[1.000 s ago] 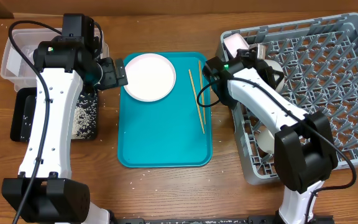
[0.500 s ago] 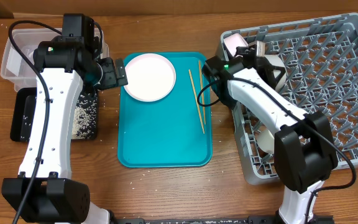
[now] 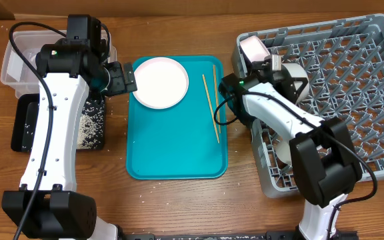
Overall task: Sort waste into correct bins and load items into the dishwasher
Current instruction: 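Reach the right gripper to the white plate and grasp its rim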
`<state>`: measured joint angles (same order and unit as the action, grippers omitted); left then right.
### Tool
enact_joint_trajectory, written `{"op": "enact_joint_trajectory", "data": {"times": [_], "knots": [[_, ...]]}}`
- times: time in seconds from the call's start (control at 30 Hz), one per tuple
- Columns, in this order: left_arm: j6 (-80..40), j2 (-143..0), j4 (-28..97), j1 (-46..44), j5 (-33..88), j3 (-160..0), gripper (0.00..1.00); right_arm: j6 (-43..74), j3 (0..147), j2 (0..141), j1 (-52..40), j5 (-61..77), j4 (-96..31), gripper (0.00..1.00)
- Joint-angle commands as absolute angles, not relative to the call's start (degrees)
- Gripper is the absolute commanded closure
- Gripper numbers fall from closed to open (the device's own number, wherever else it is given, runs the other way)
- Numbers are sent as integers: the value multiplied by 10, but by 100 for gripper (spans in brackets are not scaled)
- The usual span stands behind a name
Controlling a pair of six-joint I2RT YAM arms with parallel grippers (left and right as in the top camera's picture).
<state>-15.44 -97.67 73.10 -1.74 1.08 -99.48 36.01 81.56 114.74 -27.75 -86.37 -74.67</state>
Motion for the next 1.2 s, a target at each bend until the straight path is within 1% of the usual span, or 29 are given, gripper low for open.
{"op": "enact_joint_trajectory", "data": {"times": [0.0, 0.13, 0.27, 0.33, 0.37, 0.43, 0.67, 0.83, 0.93, 1.0, 1.1, 1.17], "knots": [[-148, -974, 731, -16, 15, -1005, 0, 357, 801, 1150, -296, -828, -758, 96], [-148, -974, 731, -16, 15, -1005, 0, 358, 801, 1149, -327, -813, -768, 94], [-148, -974, 731, -16, 15, -1005, 0, 357, 801, 1150, -342, -801, -769, 73], [-148, -974, 731, -16, 15, -1005, 0, 357, 801, 1149, -345, -796, -771, 53], [-148, -974, 731, -16, 15, -1005, 0, 357, 801, 1149, -345, -795, -771, 32], [-148, -974, 731, -16, 15, -1005, 0, 358, 802, 1149, -347, -795, -775, 0], [-148, -974, 731, -16, 15, -1005, 0, 357, 849, 1130, -368, -777, -780, 0], [-148, -974, 731, -16, 15, -1005, 0, 348, 951, 1086, -398, -682, -775, 0], [-148, -974, 731, -16, 15, -1005, 0, 318, 1001, 1073, -405, -566, -750, 0], [-148, -974, 731, -16, 15, -1005, 0, 316, 1032, 1072, -406, -451, -741, 0], [-148, -974, 731, -16, 15, -1005, 0, 314, 1047, 1072, -405, -288, -718, 0], [-148, -974, 731, -16, 15, -1005, 0, 315, 1044, 1072, -404, -223, -697, 0]]}}
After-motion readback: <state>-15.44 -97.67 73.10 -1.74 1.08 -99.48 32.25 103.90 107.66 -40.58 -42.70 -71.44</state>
